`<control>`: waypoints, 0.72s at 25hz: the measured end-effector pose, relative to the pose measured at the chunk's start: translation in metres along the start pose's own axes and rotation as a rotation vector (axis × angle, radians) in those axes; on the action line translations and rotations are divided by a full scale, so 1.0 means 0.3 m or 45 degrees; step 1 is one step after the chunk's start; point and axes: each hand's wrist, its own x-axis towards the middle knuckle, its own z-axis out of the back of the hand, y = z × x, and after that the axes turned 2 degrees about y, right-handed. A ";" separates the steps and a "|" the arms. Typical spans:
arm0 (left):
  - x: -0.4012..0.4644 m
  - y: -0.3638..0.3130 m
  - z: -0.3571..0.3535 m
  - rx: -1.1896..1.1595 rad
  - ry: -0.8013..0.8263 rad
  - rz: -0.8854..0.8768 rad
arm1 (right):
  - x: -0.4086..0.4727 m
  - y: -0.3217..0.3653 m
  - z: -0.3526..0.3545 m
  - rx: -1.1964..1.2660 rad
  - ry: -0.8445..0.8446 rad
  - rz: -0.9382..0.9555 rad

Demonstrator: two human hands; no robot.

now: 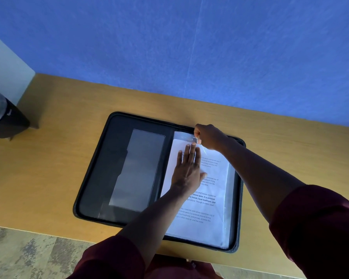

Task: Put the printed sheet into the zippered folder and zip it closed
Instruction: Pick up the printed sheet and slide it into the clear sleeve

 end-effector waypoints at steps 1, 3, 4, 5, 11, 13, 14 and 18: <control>0.000 -0.001 -0.001 0.004 0.000 -0.001 | 0.003 -0.001 0.005 0.011 0.015 0.000; 0.001 -0.002 -0.002 0.000 0.000 -0.001 | 0.007 -0.001 0.009 0.018 0.036 0.002; 0.000 -0.001 -0.001 -0.004 0.001 -0.003 | 0.008 -0.001 0.006 0.010 0.036 -0.001; 0.000 0.001 -0.001 -0.008 -0.001 -0.006 | 0.006 -0.002 0.003 -0.006 0.024 -0.008; -0.012 0.023 0.003 -0.009 0.011 -0.057 | -0.041 -0.042 0.012 -0.104 -0.087 -0.232; -0.016 0.027 0.011 -0.009 0.015 -0.064 | -0.078 -0.074 0.020 -0.176 -0.065 -0.278; -0.016 0.027 0.014 -0.013 0.021 -0.066 | -0.100 -0.091 0.024 -0.218 -0.079 -0.315; -0.028 0.021 0.024 0.015 0.041 -0.065 | -0.208 -0.137 0.017 -0.372 -0.234 -0.431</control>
